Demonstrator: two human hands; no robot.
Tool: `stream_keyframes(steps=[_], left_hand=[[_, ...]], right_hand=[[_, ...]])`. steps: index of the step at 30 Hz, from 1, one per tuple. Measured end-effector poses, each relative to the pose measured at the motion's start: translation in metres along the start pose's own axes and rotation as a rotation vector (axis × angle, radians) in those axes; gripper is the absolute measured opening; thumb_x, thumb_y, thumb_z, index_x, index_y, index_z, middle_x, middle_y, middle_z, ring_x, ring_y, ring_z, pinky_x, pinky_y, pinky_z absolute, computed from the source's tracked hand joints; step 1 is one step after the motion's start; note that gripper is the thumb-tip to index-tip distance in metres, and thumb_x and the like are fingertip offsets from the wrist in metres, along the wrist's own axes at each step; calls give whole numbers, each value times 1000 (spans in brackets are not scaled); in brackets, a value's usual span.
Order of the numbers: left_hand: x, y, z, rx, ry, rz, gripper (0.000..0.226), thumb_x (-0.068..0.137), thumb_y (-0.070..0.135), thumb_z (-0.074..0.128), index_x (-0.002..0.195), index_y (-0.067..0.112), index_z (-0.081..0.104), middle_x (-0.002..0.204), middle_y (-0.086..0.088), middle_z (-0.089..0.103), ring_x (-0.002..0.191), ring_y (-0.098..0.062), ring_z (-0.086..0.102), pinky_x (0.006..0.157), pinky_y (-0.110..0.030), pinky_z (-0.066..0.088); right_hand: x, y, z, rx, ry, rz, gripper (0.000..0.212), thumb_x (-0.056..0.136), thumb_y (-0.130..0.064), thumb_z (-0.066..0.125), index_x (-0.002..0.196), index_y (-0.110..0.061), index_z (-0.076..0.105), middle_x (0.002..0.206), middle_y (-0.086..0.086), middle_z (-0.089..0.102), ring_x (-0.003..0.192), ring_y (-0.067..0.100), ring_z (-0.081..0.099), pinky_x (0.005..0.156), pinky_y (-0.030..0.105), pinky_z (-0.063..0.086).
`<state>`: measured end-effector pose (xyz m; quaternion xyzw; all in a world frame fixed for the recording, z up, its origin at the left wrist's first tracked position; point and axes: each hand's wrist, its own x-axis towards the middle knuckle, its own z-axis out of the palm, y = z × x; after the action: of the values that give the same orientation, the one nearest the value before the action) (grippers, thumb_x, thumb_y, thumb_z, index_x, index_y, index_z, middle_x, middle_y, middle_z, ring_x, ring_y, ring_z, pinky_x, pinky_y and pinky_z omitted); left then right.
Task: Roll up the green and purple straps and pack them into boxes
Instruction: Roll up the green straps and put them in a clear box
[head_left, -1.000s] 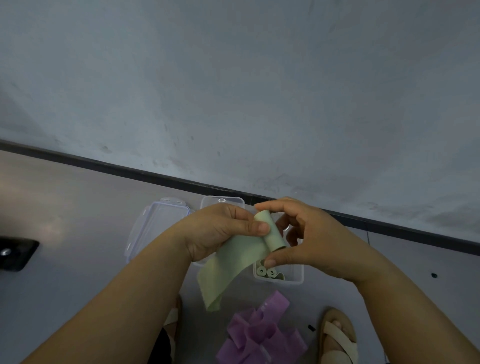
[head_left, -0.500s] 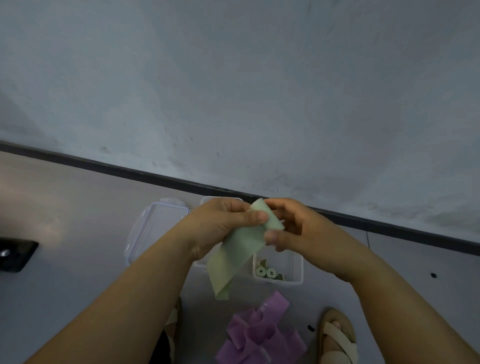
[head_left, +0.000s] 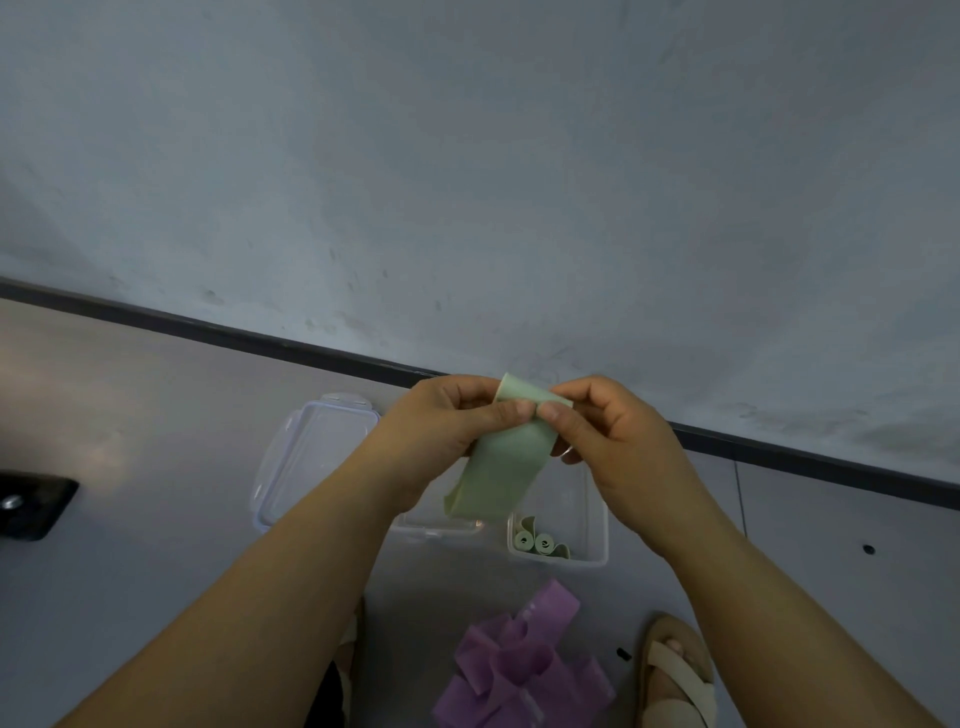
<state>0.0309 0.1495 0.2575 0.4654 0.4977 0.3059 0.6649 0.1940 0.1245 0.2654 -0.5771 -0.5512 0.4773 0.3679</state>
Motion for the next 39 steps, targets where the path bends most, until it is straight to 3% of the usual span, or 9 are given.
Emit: stream_keyframes(steps=[3,7,15,20,23,28,31,35,39], left_hand=[[-1,1,2,43,-6,42,25,81,20,67,104,11,68,98,-7,73,94,-21,69,86,-35,56],[-2,3,1,94,11,73,27,77,33,65,96,14,70,91,-4,73,85,-16,70,79,-31,57],[1,2,-1,27,4,132,33,66,25,70,96,13,70,91,-8,74,83,-21,70,78,-34,57],[0,4,0,-64,17,191,27,63,15,70,90,14,69,83,-2,73,78,-13,69,69,-21,55],[-1,3,1,-64,27,226,28,61,13,71,89,14,69,82,-2,73,79,-12,69,71,-20,55],[0,2,3,-49,31,270,24,68,-1,70,87,14,68,79,4,72,79,-8,67,72,-19,54],[0,3,5,-53,38,271,29,71,-7,68,90,16,67,79,5,72,77,-6,67,71,-18,54],[0,1,6,-52,32,206,36,73,3,70,103,21,63,90,-2,68,81,-14,66,74,-25,57],[-1,0,7,-44,18,123,34,63,29,70,95,17,65,86,-1,72,80,-16,69,75,-33,56]], right_hand=[[1,2,-3,3,36,-33,11,82,-22,64,85,-31,60,83,8,65,74,18,61,64,20,52],[0,3,-5,-57,8,-70,18,78,-20,70,87,-33,61,80,0,62,76,13,59,71,27,52],[0,0,-6,-4,-5,-72,27,74,-13,73,87,-33,62,82,-6,60,73,5,55,71,24,51],[-1,-2,-6,18,-60,-8,23,70,-45,59,91,-35,60,89,-4,63,77,3,59,71,21,51],[0,-4,-7,67,-43,1,11,83,-34,56,91,-30,62,82,-8,66,69,-2,61,64,12,51],[1,0,-9,111,-19,17,9,83,-28,61,91,-29,65,85,-2,70,80,16,66,73,27,56],[2,1,-9,194,-24,24,12,82,-20,63,92,-25,65,88,-2,70,79,11,67,71,24,57],[2,0,-9,272,-9,12,16,82,-8,63,91,-21,64,84,-3,68,73,7,67,64,19,54],[2,0,-11,249,7,-29,23,79,-2,65,88,-24,64,85,2,65,78,13,65,67,21,56]])
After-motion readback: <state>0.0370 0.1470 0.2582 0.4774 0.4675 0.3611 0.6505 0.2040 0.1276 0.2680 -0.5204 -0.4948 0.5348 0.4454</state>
